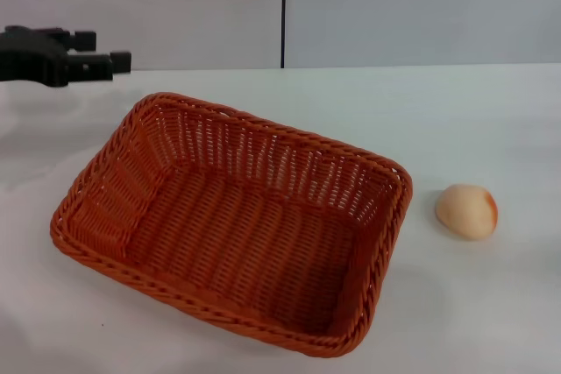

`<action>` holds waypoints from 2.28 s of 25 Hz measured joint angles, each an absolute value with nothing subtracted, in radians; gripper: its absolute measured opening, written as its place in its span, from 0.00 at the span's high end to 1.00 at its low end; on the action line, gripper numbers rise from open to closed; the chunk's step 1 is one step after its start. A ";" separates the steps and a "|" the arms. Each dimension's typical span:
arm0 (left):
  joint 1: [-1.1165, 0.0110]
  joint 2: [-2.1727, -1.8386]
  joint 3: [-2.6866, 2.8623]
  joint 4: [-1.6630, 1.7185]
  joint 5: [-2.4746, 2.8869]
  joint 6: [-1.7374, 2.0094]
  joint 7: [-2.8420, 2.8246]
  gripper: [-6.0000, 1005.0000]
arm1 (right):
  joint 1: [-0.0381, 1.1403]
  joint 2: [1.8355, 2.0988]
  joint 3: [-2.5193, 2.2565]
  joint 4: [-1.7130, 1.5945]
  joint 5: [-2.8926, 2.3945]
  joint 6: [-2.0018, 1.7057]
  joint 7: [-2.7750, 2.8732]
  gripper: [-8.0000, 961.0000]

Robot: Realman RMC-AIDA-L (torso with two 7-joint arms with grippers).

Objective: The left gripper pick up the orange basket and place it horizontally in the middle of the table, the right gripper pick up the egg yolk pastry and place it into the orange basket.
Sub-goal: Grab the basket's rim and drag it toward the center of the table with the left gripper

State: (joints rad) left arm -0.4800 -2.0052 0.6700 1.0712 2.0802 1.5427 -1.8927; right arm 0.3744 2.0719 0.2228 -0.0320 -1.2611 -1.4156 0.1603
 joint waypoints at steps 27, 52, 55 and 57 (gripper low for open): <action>-0.550 -2.059 0.814 1.111 2.421 1.510 -2.033 0.25 | 0.376 2.072 0.222 -0.027 -1.261 -1.417 0.179 0.18; -0.545 -2.060 0.846 1.105 2.420 1.496 -2.122 0.80 | 0.372 2.072 0.222 -0.031 -1.261 -1.404 0.184 0.18; -0.543 -2.060 0.843 1.106 2.397 1.500 -2.132 0.81 | 0.371 2.072 0.222 -0.030 -1.261 -1.403 0.184 0.18; -0.540 -2.060 0.834 1.106 2.359 1.502 -2.139 0.81 | 0.371 2.072 0.222 -0.029 -1.261 -1.402 0.184 0.18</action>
